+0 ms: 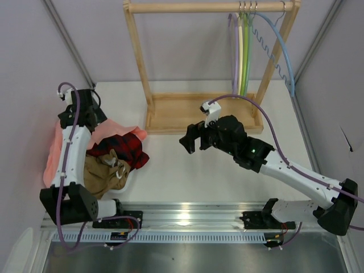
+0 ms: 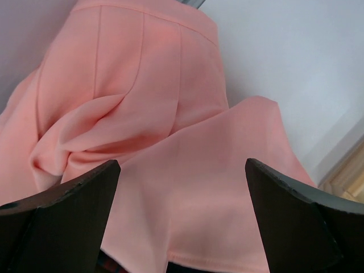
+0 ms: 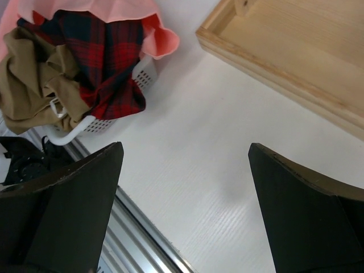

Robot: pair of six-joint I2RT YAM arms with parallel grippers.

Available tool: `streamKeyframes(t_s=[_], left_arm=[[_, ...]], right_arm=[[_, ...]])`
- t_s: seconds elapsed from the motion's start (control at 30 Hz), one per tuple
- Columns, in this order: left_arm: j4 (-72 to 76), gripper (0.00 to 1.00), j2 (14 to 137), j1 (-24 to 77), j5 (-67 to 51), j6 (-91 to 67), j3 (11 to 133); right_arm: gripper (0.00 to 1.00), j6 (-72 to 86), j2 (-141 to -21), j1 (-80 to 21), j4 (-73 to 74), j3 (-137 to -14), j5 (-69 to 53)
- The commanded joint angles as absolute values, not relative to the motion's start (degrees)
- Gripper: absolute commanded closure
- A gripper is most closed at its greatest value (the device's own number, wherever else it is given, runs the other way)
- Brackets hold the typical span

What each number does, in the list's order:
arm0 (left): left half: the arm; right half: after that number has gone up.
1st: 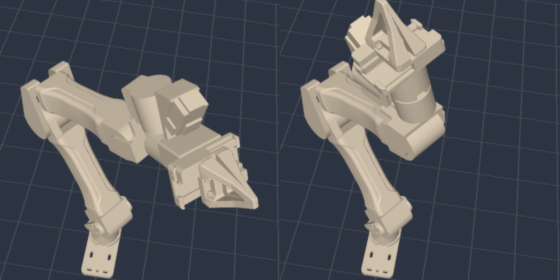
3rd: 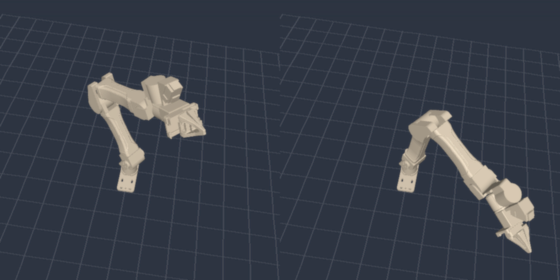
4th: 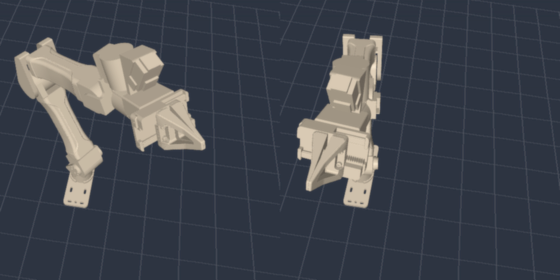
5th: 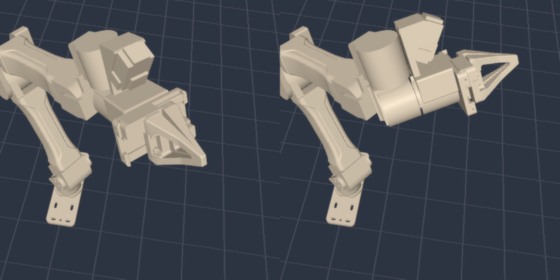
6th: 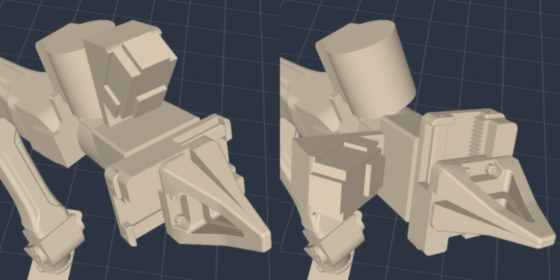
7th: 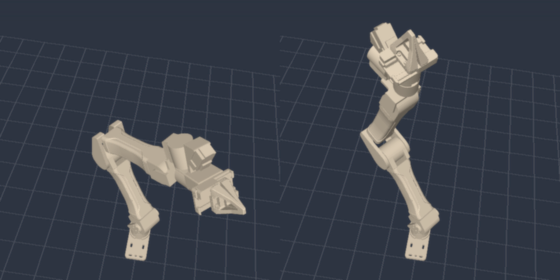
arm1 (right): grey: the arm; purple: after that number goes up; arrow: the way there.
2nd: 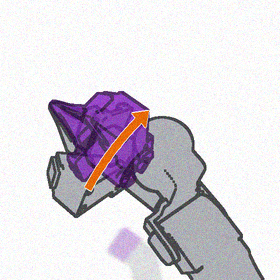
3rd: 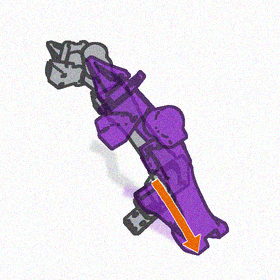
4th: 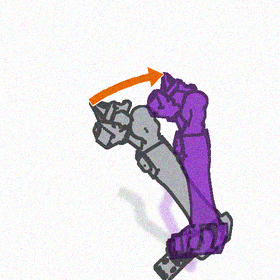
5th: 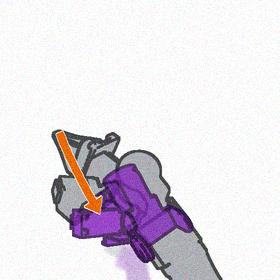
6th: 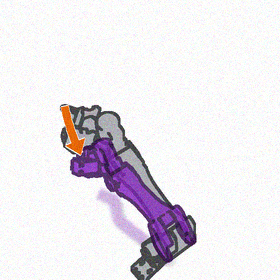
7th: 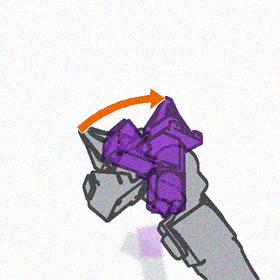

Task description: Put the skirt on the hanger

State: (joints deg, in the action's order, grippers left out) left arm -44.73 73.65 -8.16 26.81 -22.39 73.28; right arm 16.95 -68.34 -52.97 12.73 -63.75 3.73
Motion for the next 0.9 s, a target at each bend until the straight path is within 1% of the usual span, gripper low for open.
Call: streamKeyframes(t_s=[0.0,0.03,0.1,0.13,0.2,0.3,0.4,0.43,0.5,0.53,0.6,0.77,0.83,0.87], left_arm=[[-41.30,0.01,77.33,-8.96,28.38,-20.04,73.74],[-41.40,0.08,78.04,-8.96,28.65,-20.21,74.09],[-40.43,0.17,78.57,-8.96,29.35,-20.30,73.57],[-39.65,0.26,78.49,-8.96,29.70,-20.30,72.35],[-37.62,0.31,78.05,-8.96,29.10,-20.30,71.55],[-36.65,0.34,78.22,-8.96,27.17,-20.83,70.31],[-37.26,0.50,79.71,-8.96,27.33,-21.18,70.66],[-37.70,0.60,79.98,-8.96,27.07,-21.27,71.01],[-37.88,0.71,79.54,-8.96,26.63,-21.27,71.80],[-38.14,0.84,78.67,-8.96,26.46,-21.10,72.85],[-38.76,1.00,77.44,-8.96,26.63,-20.57,75.13],[-43.32,1.00,73.40,-7.48,24.78,-15.92,86.29],[-46.40,1.00,72.78,-3.45,25.92,-13.54,93.92],[-47.54,1.00,72.77,-1.60,27.67,-12.75,95.87]], right_arm=[[0.01,19.42,-64.79,-50.63,8.70,-61.62,3.17],[0.01,20.21,-64.17,-49.58,8.61,-61.18,2.64],[0.01,20.65,-63.02,-48.61,8.35,-60.04,2.37],[0.01,20.92,-61.80,-48.26,8.26,-59.68,2.46],[0.01,20.83,-60.65,-47.38,8.17,-59.15,2.99],[0.01,21.27,-59.07,-46.06,9.57,-58.80,4.04],[0.01,21.36,-58.10,-45.00,10.37,-59.06,4.39],[0.01,21.44,-57.83,-44.83,10.63,-59.06,4.57],[0.01,21.27,-57.13,-44.47,11.16,-58.97,5.01],[0.01,21.27,-57.04,-44.30,11.42,-58.97,5.10],[0.01,21.09,-56.87,-44.03,11.78,-59.06,5.36],[0.01,23.54,-57.39,-42.90,14.23,-59.32,8.25],[0.01,27.06,-58.18,-40.36,17.30,-60.12,9.58],[0.01,28.11,-58.10,-39.21,17.84,-60.03,9.06]])
